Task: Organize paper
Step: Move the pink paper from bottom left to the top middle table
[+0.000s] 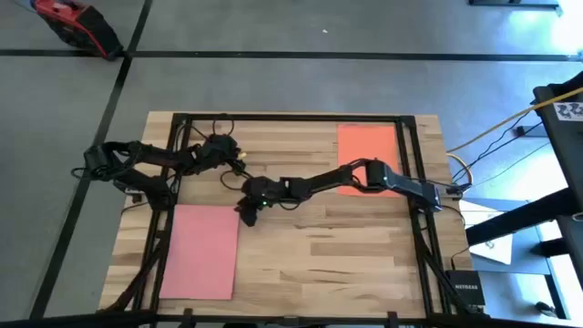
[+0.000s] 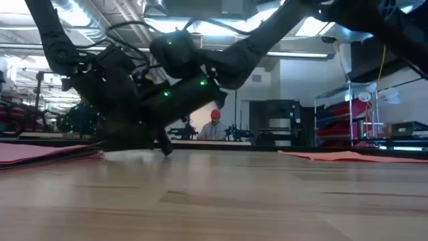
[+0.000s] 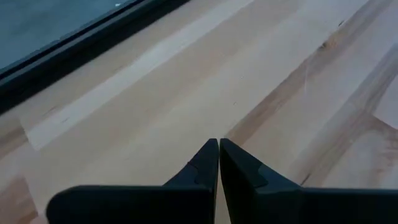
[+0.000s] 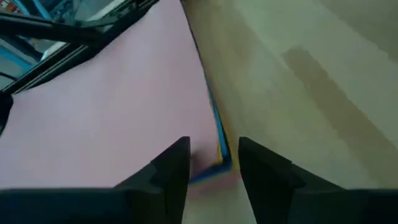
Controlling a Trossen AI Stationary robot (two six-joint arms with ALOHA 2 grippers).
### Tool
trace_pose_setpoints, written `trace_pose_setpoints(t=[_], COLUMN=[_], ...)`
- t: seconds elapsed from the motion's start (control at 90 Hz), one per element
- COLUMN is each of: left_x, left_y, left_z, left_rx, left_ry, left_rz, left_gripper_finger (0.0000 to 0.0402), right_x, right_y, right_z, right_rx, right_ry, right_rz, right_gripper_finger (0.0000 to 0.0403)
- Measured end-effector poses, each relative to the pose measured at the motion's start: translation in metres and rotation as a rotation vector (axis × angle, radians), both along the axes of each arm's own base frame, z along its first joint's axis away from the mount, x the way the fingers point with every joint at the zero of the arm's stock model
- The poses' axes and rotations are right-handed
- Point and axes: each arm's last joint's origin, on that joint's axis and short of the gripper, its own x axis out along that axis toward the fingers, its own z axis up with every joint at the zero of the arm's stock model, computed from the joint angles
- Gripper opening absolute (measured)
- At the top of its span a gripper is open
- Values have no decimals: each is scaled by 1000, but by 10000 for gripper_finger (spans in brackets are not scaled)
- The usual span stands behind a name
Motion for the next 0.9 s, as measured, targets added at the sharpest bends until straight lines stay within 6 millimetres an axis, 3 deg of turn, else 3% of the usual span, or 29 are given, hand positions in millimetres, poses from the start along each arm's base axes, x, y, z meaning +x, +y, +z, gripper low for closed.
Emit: trace_pose_setpoints(t=[0.256,0.6,0.9], left_x=[0,-1,-1], left_y=[0,-1,-1], left_z=[-1,-1,-1], left_rx=[-3,-7,-11], left_ry=[6,11,12], left_rz=[-1,-1,2], left_gripper_finger=[0,0,0], right_x=[2,-1,-14], right_y=[0,0,-5], right_z=[0,3,39], right_rx=[-4,-10,-140], right_ry=[15,47,142], right_rz=[-3,4,64], right_gripper_finger=[8,2,0])
